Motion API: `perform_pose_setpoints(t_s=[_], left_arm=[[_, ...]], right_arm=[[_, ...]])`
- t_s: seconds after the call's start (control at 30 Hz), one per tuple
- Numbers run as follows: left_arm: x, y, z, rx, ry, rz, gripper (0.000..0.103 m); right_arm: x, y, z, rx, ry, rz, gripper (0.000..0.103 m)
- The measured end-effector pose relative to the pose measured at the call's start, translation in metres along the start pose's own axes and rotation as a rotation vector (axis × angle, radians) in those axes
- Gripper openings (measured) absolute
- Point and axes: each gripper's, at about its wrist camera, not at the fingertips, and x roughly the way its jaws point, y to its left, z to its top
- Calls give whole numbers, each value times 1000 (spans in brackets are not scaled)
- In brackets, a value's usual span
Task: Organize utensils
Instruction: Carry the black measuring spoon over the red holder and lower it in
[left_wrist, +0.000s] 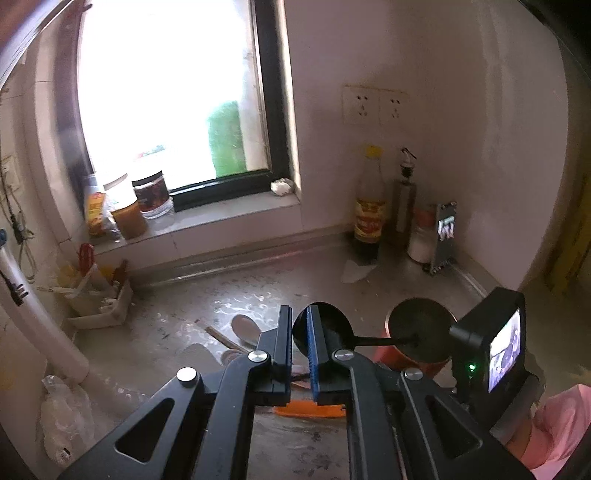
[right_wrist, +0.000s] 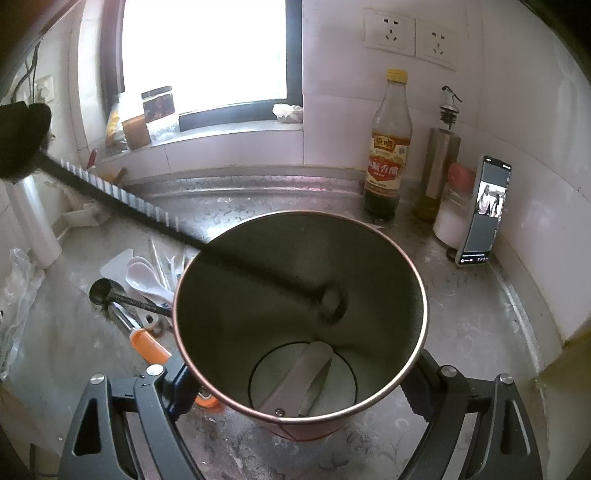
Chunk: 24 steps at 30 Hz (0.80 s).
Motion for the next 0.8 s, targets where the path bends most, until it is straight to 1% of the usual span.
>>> perform_pose_setpoints(t_s=[0.2,0.47,0.63,0.7,0.77,0.8], left_arm=[[8,-12,0,1,22,-71,9],[22,-18,0,-58,66,-211,9],[28,-19,0,-99,79,-264,9],[30,-17,-1,-118,86,-277,13],[30,-16,-2,-126,86,-275,21],[29,-15,-1,-127,84,-273,22]], right_arm=[[0,2,0,-5,1,-1,90],[0,3,-1,-10,1,-2,90],[0,4,-1,-15,1,-4,90],[0,5,-1,-16,0,-3,90],[0,5,-1,-17,0,-3,90],[0,5,-1,-17,0,-4,90]])
